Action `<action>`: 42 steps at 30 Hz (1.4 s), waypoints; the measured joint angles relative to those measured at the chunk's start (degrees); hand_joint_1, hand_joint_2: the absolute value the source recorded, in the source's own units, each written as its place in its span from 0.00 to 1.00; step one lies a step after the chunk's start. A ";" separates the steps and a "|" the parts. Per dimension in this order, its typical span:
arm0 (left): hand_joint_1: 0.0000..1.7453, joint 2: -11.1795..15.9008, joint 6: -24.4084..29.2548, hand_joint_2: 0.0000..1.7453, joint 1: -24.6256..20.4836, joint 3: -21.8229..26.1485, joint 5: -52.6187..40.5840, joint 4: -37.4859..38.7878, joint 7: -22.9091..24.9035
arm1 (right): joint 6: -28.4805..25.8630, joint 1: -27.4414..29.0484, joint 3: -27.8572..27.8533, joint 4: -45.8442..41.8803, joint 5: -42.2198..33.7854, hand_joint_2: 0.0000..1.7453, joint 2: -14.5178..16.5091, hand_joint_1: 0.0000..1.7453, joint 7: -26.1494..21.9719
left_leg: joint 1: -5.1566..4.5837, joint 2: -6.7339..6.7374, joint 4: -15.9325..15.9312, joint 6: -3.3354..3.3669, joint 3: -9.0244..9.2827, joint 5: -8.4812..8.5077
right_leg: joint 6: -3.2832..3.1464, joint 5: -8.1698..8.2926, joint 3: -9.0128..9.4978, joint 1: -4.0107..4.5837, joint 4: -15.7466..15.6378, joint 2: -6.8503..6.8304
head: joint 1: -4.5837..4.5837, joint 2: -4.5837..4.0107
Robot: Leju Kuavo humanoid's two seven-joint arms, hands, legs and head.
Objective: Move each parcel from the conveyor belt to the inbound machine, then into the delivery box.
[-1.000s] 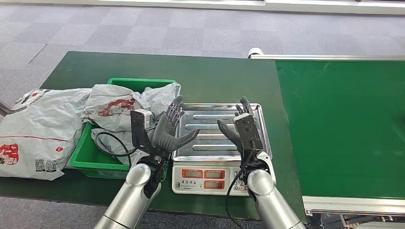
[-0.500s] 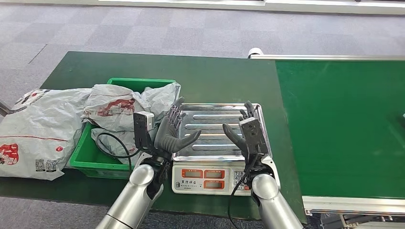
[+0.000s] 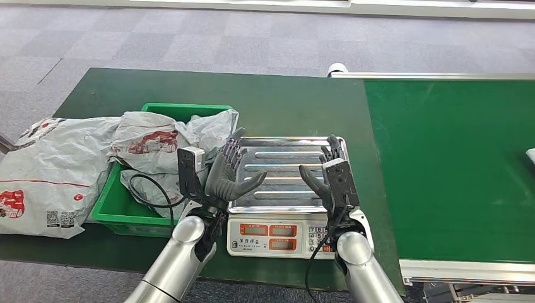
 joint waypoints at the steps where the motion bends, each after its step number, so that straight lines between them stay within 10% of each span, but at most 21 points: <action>1: 0.00 0.00 -0.02 1.00 -0.06 0.00 0.02 0.13 -0.10 | -0.04 -0.02 0.00 0.00 -0.01 1.00 0.00 0.00 -0.07 | 0.00 0.00 0.00 0.00 0.00 0.00 | 0.00 0.00 0.00 0.00 0.00 0.00 | 0.00 0.01; 42: 0.00 -0.01 -0.31 1.00 -2.22 -1.65 2.34 3.40 -0.61 | 0.37 -1.49 0.00 -0.14 -1.85 1.00 -1.20 0.00 -0.31 | 0.00 -0.01 0.00 0.00 -0.01 0.00 | 0.00 0.01 0.02 -0.01 0.00 -0.01 | 0.00 0.01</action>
